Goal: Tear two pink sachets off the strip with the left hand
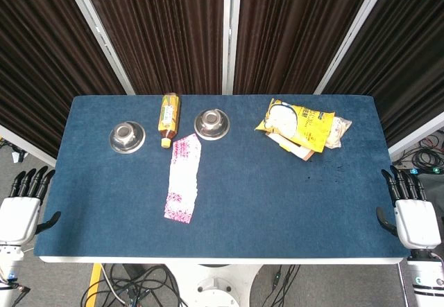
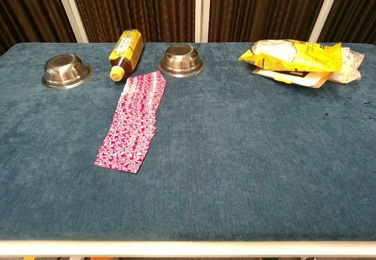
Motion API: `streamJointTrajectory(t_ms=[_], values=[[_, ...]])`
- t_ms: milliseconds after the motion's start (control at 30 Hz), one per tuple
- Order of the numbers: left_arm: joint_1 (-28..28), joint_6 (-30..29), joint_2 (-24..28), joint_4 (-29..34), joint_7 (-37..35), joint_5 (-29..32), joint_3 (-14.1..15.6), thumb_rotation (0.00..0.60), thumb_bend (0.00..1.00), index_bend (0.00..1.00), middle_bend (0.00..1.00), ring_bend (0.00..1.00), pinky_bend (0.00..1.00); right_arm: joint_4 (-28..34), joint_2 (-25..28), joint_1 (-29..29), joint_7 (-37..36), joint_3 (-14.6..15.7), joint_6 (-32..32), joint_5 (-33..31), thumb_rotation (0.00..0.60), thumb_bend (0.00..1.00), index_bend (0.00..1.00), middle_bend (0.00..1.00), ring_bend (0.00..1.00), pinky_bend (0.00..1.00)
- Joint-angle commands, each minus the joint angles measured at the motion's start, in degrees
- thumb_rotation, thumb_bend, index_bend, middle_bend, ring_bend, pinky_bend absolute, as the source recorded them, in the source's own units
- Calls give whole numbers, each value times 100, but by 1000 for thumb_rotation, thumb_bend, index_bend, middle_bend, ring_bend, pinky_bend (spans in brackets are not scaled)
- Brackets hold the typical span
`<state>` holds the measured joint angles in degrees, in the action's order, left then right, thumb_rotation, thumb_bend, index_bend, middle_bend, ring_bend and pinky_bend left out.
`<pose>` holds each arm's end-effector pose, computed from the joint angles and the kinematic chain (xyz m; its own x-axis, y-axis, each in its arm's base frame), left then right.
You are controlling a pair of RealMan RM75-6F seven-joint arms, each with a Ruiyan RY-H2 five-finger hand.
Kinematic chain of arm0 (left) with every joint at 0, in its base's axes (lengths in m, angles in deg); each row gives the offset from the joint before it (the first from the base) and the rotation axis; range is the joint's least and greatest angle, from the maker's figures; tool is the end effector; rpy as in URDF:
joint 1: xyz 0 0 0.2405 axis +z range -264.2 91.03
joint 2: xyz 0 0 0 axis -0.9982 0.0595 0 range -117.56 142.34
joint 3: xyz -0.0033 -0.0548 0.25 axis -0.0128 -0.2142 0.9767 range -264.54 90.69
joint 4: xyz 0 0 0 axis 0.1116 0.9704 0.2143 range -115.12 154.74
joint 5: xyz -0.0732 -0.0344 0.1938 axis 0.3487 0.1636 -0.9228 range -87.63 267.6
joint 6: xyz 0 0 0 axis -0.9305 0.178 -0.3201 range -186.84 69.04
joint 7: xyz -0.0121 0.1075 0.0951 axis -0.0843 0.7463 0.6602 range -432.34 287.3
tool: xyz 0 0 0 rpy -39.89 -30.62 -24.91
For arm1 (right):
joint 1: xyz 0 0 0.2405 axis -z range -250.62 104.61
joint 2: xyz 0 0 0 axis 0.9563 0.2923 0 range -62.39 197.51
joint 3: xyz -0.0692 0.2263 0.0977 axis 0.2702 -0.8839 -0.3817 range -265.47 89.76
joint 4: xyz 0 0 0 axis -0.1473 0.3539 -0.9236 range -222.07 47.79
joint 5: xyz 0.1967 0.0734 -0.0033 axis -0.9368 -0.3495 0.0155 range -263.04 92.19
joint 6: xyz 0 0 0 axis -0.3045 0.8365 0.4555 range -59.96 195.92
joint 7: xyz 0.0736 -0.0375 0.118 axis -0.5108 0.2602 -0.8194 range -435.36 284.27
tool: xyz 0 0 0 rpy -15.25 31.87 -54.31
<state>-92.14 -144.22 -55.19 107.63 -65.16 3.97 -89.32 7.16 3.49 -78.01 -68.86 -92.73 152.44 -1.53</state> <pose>-0.3192 0.1841 0.1463 0.5259 -0.0024 0.8506 0.8504 -0.0170 -0.5258 -0.3060 -0.1886 0.1616 0.4652 0.0178 0.8850 -0.8851 0.0206 0.4649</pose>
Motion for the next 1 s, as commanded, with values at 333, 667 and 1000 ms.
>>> streamJointTrajectory(t_ms=[333, 667, 1000], values=[[-6, 2, -22, -45, -150, 8, -8, 600, 207, 71, 15, 0, 30, 190, 82, -74, 138, -41, -100, -56, 600, 305, 0, 0, 0, 0], [-30, 39, -119, -95, -264, -44, 29, 600, 208, 70, 27, 0, 68, 93, 30, -102, 175, 24, -141, 30, 600, 305, 0, 0, 0, 0], [-160, 452, -71, 224, -412, -200, 278, 600, 423, 56, 830, 847, 823, 139, 136, -124, 48, -32, -49, 118, 600, 305, 0, 0, 0, 0]])
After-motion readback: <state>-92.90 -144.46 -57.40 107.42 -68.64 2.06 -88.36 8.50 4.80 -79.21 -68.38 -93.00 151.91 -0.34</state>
